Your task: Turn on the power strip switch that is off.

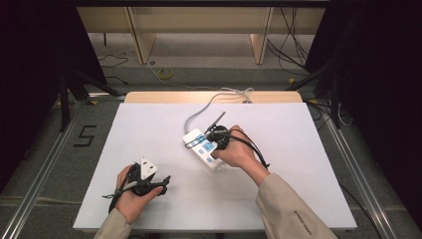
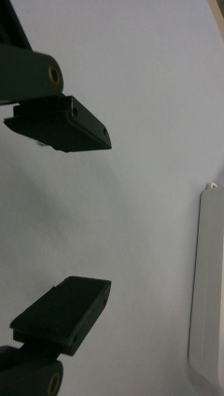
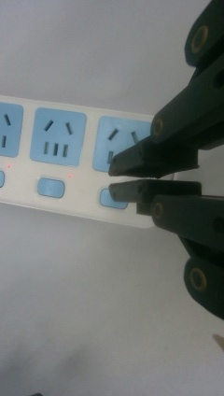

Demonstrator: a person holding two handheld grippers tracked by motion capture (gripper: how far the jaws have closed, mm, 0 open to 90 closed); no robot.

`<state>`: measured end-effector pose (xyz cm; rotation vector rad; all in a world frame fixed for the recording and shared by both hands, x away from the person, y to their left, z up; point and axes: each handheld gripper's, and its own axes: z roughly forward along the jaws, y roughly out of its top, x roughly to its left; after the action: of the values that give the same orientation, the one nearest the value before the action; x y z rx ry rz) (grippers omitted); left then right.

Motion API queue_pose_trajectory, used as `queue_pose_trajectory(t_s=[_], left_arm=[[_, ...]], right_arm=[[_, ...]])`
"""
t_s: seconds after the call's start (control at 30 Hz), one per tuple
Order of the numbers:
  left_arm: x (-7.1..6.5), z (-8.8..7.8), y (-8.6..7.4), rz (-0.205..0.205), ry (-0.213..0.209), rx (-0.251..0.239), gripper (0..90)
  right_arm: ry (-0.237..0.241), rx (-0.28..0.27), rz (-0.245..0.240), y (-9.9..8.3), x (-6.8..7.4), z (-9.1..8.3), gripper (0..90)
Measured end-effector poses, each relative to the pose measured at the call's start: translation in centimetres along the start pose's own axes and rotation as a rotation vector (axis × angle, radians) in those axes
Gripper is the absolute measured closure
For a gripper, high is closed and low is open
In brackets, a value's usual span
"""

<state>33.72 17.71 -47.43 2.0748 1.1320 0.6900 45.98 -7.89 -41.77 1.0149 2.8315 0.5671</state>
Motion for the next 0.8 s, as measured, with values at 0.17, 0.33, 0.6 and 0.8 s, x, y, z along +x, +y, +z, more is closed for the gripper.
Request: queue_pose_trajectory(t_s=[0.17, 0.33, 0.6, 0.8], left_arm=[[0.0, 0.0, -0.1, 0.0, 0.002, 0.002, 26.9], [0.0, 0.1, -0.2, -0.002, 0.002, 0.005, 26.9], [0.0, 0.1, -0.3, -0.003, 0.002, 0.01, 26.9], [0.1, 0.1, -0.3, -0.006, 0.004, 0.012, 26.9]], right_arm=[[0.009, -0.041, 0.007, -1.4, -0.8, -1.1, 79.2], [0.02, -0.077, 0.017, -3.5, -1.5, -1.9, 73.3], [0.018, -0.135, 0.055, -7.7, -3.0, -3.0, 63.1], [0.008, -0.184, 0.092, -10.9, -3.9, -3.6, 57.7]])
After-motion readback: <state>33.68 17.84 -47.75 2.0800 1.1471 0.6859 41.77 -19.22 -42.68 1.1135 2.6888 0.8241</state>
